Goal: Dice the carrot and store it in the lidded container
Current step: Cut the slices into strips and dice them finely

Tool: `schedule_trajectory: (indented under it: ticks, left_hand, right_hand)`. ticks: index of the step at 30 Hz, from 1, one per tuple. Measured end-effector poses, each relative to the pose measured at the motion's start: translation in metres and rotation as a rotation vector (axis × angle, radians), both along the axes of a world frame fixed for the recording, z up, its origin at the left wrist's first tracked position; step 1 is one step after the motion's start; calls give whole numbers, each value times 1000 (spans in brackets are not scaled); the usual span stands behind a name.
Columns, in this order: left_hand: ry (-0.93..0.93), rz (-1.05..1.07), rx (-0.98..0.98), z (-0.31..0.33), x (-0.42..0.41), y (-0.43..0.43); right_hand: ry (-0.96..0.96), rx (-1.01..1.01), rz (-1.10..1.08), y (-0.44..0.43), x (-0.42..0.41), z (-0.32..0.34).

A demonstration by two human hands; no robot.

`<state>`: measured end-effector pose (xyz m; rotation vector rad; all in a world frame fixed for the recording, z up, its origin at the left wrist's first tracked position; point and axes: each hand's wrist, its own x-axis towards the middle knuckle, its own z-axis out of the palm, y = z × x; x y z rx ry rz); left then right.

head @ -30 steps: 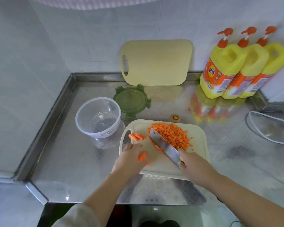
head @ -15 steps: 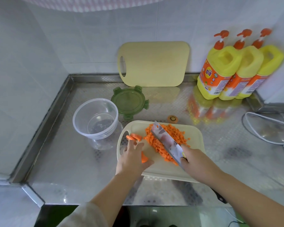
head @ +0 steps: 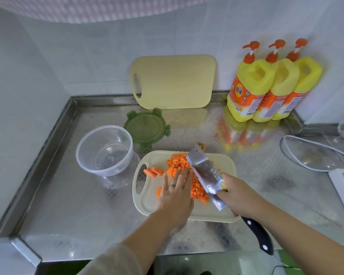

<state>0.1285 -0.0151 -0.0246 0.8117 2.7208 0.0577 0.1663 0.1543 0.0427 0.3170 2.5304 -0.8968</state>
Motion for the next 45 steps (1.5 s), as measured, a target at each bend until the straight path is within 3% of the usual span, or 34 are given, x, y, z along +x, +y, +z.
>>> schedule_trajectory:
  ticks: [13,15,18,22,26,31,33,35,37,41,43,45]
  left_hand:
    - [-95,46,15,8,4,0]
    - [-95,109,79,10,3,2]
    - [-65,175,156,14,-4,-2]
    - [-71,378,377,21,-13,-23]
    - [-185,696,575,14,-14,-63]
    - [-283,747,539,-2,-5,-79]
    - [-167,798,601,1,-3,-79]
    - [16,855,801,19,-9,-80]
    - [-13,708,887,40,-20,-74]
    - [-346,267,453,70,-32,-34]
    - [-360,188,265,71,-39,-16]
    - [-422,190,257,65,-45,-5]
  right_hand:
    - [75,-51,-42,-5,-9,5]
    - [109,24,-16,-3,-8,3]
    - [211,322,109,-2,-3,-3]
    - [501,653,313,-2,4,-14]
    - [548,687,344,-6,10,-18]
    - [523,648,358,-16,14,-26]
    - [538,643,360,-18,14,-26]
    - [551,640,356,-17,14,-25]
    - [559,652,361,-13,13,-22]
    - [564,714,367,-4,15,-18]
    - [565,723,375,1,18,-18]
    - [577,711,383,6,22,-19]
